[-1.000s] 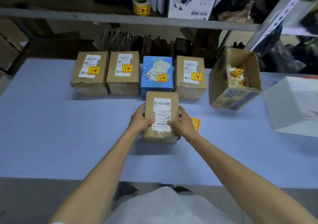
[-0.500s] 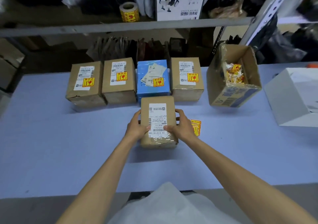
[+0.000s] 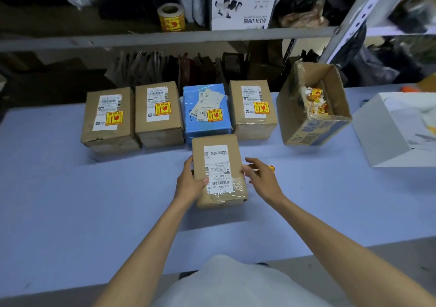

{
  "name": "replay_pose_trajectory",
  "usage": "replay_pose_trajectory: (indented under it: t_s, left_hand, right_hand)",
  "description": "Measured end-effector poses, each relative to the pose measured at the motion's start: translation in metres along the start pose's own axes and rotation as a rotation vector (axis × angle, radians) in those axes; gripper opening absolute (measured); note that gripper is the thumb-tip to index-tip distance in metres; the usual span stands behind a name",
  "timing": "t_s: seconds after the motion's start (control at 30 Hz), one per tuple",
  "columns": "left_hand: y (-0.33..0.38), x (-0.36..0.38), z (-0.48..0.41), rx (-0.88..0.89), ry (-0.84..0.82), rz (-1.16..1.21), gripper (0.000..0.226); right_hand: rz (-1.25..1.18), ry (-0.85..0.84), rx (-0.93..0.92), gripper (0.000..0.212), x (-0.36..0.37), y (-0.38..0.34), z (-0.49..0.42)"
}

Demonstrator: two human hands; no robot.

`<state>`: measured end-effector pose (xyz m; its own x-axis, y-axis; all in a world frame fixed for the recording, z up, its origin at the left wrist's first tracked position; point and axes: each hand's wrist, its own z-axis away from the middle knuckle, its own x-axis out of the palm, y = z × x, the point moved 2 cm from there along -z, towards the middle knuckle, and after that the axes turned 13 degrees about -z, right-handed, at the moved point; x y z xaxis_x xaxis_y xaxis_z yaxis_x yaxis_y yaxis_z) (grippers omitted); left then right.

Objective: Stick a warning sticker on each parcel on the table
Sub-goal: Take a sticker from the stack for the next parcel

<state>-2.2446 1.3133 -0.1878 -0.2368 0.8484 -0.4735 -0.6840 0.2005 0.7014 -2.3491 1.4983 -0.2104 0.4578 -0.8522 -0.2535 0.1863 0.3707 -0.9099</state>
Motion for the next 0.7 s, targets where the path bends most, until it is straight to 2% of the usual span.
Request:
replay_pose_trajectory:
  t_s: [0.1, 0.2, 0.27, 0.43, 0.6, 0.7]
  left_hand:
    - [0.000, -0.001, -0.004, -0.003, 0.022, 0.023, 0.073]
    - [0.000, 0.000, -0.006, 0.004, 0.016, 0.051, 0.073]
    - [-0.004, 0.002, -0.002, 0.005, 0.026, 0.053, 0.073]
    - [-0.003, 0.001, -0.002, 0.009, 0.026, 0.095, 0.073]
    - [-0.001, -0.001, -0.005, -0.026, 0.011, 0.028, 0.078]
    - [0.007, -0.004, -0.006, -0.041, 0.083, -0.220, 0.091]
  right_hand:
    - [0.235, 0.282, 0.036, 0.035, -0.026, 0.023, -0.010]
    - [0.423, 0.286, 0.170, 0.044, -0.044, 0.039, -0.020]
    - [0.419, 0.252, 0.243, 0.048, -0.044, 0.048, -0.021]
    - [0.372, 0.264, 0.242, 0.048, -0.038, 0.053, -0.027]
    - [0.276, 0.314, 0.221, 0.034, -0.042, 0.048, -0.030]
    - [0.116, 0.373, 0.178, 0.019, -0.043, 0.032, -0.034]
